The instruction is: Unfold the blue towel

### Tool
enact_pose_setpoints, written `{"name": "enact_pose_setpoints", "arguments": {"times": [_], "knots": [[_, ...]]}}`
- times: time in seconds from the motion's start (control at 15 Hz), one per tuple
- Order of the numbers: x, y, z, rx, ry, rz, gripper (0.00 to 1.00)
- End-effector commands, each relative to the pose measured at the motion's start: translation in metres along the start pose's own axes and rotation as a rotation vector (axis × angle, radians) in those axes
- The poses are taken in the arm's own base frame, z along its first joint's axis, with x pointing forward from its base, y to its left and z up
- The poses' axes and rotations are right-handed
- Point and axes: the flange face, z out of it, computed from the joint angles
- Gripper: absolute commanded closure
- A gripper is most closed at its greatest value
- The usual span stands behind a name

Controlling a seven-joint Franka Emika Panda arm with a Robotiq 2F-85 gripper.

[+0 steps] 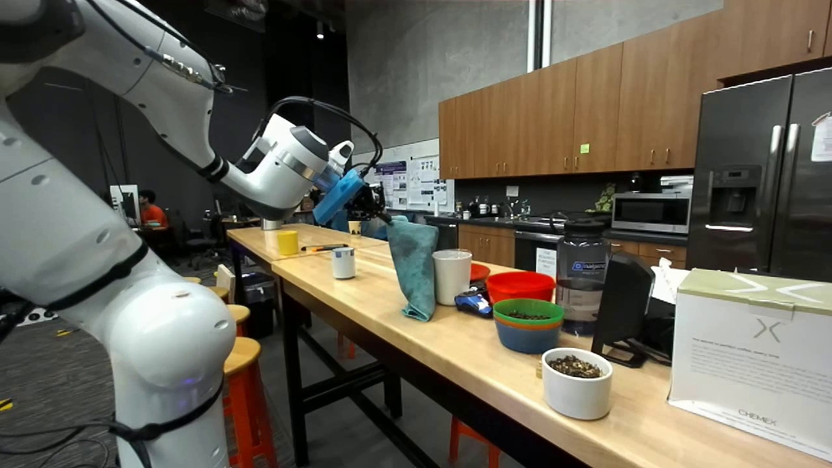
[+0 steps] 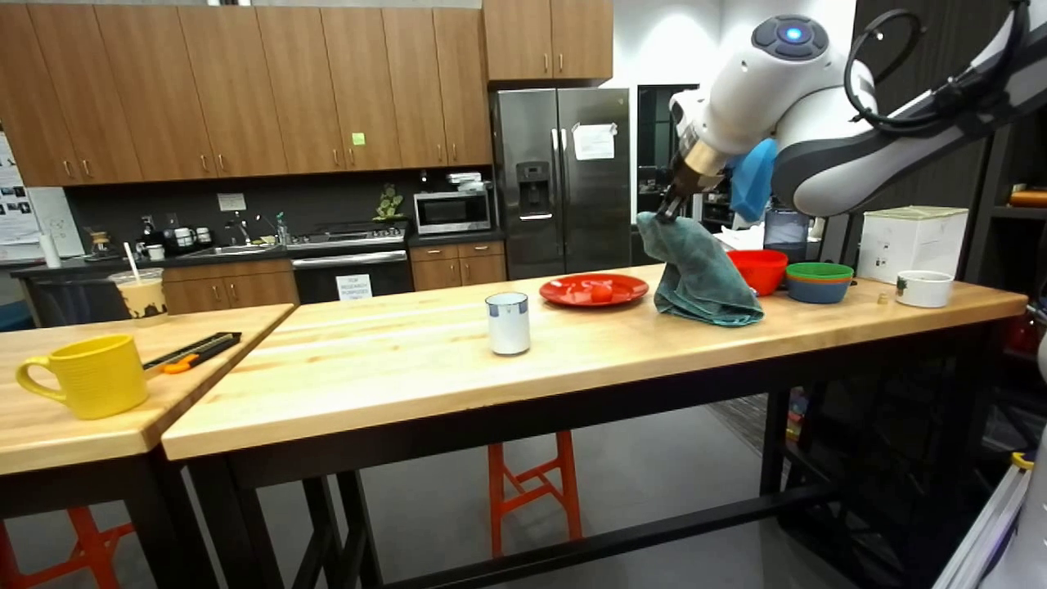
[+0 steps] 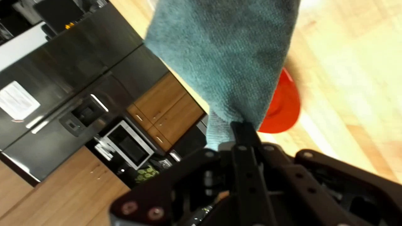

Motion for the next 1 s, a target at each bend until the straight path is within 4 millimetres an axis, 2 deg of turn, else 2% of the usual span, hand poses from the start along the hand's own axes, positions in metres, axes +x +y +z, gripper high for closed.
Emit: {"name": "enact_pose_setpoints", "arguments": {"times": [0.0,0.13,0.33,0.67,0.93], "knots": [[0.026,-0.056,0.011,0.121,0.046,-0.050,1.00],[0.037,-0.082,0.013,0.174,0.069,-0.083,1.00],[0.048,-0.110,0.017,0.229,0.086,-0.122,1.00],[0.060,-0.135,0.026,0.284,0.086,-0.155,1.00],[0.063,-0.149,0.030,0.316,0.081,-0.169,1.00]]}}
